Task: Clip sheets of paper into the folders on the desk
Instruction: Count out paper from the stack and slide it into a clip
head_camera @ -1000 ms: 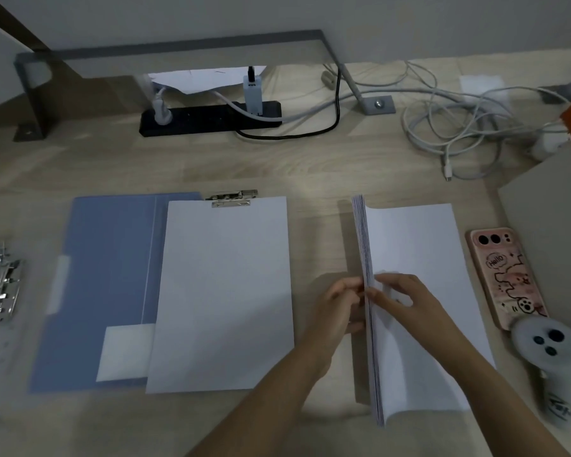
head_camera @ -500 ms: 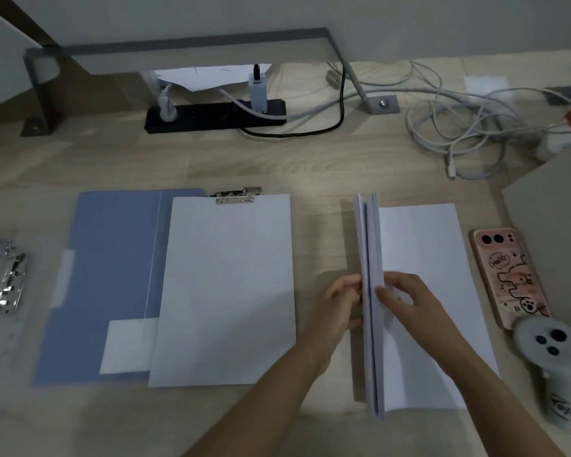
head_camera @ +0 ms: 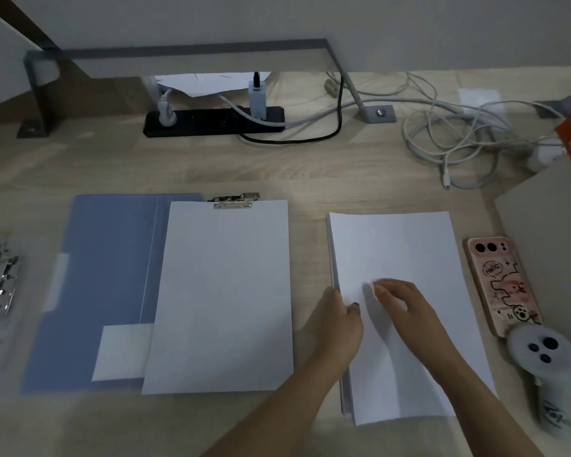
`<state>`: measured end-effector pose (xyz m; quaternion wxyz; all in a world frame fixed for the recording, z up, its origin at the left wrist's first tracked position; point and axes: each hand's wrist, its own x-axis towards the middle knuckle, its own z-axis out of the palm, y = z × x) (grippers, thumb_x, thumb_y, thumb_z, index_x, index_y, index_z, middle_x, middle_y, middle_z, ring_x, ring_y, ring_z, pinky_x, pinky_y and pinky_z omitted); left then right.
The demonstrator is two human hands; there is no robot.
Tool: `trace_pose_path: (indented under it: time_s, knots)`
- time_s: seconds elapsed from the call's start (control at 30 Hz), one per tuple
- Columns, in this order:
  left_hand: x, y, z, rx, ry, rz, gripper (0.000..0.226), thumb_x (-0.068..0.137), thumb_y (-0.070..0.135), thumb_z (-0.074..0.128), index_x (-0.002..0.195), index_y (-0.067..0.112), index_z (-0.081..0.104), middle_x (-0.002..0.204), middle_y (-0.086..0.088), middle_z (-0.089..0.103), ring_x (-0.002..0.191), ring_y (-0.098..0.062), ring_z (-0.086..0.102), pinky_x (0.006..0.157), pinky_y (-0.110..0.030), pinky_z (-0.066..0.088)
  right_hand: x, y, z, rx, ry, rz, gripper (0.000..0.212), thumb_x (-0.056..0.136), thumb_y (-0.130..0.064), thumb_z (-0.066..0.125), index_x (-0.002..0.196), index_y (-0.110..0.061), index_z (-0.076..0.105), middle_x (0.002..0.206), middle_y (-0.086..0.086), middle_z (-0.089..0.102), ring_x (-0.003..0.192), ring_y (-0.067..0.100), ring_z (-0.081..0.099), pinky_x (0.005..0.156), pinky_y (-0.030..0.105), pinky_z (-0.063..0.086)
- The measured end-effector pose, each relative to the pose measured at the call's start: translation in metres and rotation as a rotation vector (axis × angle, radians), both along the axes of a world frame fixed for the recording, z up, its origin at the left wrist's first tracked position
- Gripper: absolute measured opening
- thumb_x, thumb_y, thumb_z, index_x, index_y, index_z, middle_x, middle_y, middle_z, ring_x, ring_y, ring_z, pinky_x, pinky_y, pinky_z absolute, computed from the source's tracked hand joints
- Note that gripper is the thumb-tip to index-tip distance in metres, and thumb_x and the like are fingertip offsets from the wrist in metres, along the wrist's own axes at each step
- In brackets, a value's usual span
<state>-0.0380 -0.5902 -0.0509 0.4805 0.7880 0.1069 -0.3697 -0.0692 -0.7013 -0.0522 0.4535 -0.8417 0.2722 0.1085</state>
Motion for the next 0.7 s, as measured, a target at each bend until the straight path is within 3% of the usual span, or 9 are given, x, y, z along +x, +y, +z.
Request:
trace_pose_path:
  time_s: [0.13, 0.17, 0.23, 0.3, 0.43, 0.47, 0.53, 0.57, 0.7]
  knots:
    - [0.005, 0.008, 0.004, -0.087, -0.037, 0.013, 0.027, 0.096, 0.016, 0.039, 0.121, 0.017, 0.048, 0.116, 0.000, 0.059, 0.080, -0.001, 0.053, 0.060, -0.003, 0.041, -0.001, -0.011, 0.006, -0.008, -0.043, -0.121, 0.036, 0.091, -0.028, 0.050, 0.127, -0.022, 0.050, 0.132, 0.001, 0.049, 0.114, 0.012, 0.047, 0.094, 0.029, 0.037]
    - [0.008, 0.012, 0.006, -0.133, -0.019, 0.028, 0.029, 0.095, 0.016, 0.040, 0.122, 0.018, 0.049, 0.119, 0.001, 0.059, 0.082, 0.001, 0.054, 0.062, -0.001, 0.042, -0.001, -0.016, 0.009, -0.037, -0.058, -0.181, 0.041, 0.090, -0.028, 0.053, 0.130, -0.022, 0.047, 0.135, 0.005, 0.046, 0.119, 0.018, 0.046, 0.096, 0.034, 0.038]
    - [0.016, 0.025, 0.011, -0.260, 0.034, 0.066, 0.028, 0.095, 0.016, 0.042, 0.119, 0.023, 0.053, 0.126, 0.000, 0.059, 0.101, -0.009, 0.059, 0.089, -0.017, 0.048, -0.002, -0.027, 0.014, -0.078, -0.051, -0.288, 0.056, 0.086, -0.029, 0.059, 0.137, -0.021, 0.038, 0.142, 0.009, 0.039, 0.127, 0.027, 0.041, 0.100, 0.044, 0.039]
    - [0.026, 0.043, 0.019, -0.362, 0.036, 0.110, 0.023, 0.091, 0.018, 0.047, 0.109, 0.030, 0.055, 0.123, 0.001, 0.061, 0.111, -0.015, 0.059, 0.098, -0.033, 0.046, -0.003, -0.033, 0.022, -0.029, -0.041, -0.331, 0.070, 0.080, -0.039, 0.063, 0.140, -0.022, 0.033, 0.144, 0.008, 0.039, 0.129, 0.029, 0.041, 0.102, 0.050, 0.039]
    - [0.049, 0.089, 0.030, -0.440, -0.035, 0.245, 0.024, 0.093, 0.009, 0.048, 0.109, 0.024, 0.058, 0.104, 0.006, 0.066, 0.094, -0.009, 0.063, 0.085, -0.025, 0.050, 0.002, -0.018, 0.037, 0.437, -0.025, -0.352, 0.047, 0.082, -0.032, 0.060, 0.125, -0.016, 0.052, 0.114, 0.006, 0.065, 0.104, 0.029, 0.062, 0.092, 0.048, 0.047]
    - [0.054, 0.101, 0.034, -0.450, -0.044, 0.277, 0.025, 0.094, 0.008, 0.045, 0.110, 0.022, 0.058, 0.101, 0.007, 0.066, 0.090, -0.007, 0.064, 0.081, -0.021, 0.051, 0.004, -0.007, 0.040, 0.517, 0.013, -0.327, 0.050, 0.077, -0.037, 0.063, 0.121, -0.016, 0.056, 0.111, 0.007, 0.068, 0.101, 0.029, 0.064, 0.091, 0.049, 0.048]
    - [0.061, 0.126, 0.040, -0.418, -0.070, 0.317, 0.023, 0.095, 0.009, 0.044, 0.113, 0.021, 0.054, 0.101, 0.009, 0.065, 0.091, -0.006, 0.063, 0.079, -0.017, 0.051, 0.011, 0.019, 0.043, 0.577, 0.028, -0.267, 0.066, 0.061, -0.049, 0.073, 0.118, -0.019, 0.059, 0.107, 0.003, 0.072, 0.096, 0.026, 0.068, 0.082, 0.044, 0.052]
    - [0.064, 0.140, 0.042, -0.388, -0.086, 0.323, 0.023, 0.096, 0.011, 0.044, 0.114, 0.021, 0.053, 0.104, 0.007, 0.064, 0.097, -0.010, 0.062, 0.083, -0.019, 0.050, 0.016, 0.034, 0.044, 0.587, 0.015, -0.250, 0.064, 0.062, -0.048, 0.073, 0.117, -0.020, 0.059, 0.104, 0.001, 0.073, 0.093, 0.024, 0.070, 0.077, 0.041, 0.052]
    - [0.079, 0.203, 0.046, -0.241, -0.150, 0.351, 0.031, 0.097, 0.018, 0.042, 0.127, 0.019, 0.046, 0.124, 0.004, 0.055, 0.110, -0.013, 0.053, 0.092, -0.026, 0.042, 0.038, 0.096, 0.050, 0.684, 0.048, -0.184, 0.029, 0.081, -0.024, 0.062, 0.109, -0.023, 0.061, 0.096, 0.000, 0.075, 0.085, 0.021, 0.071, 0.068, 0.037, 0.055]
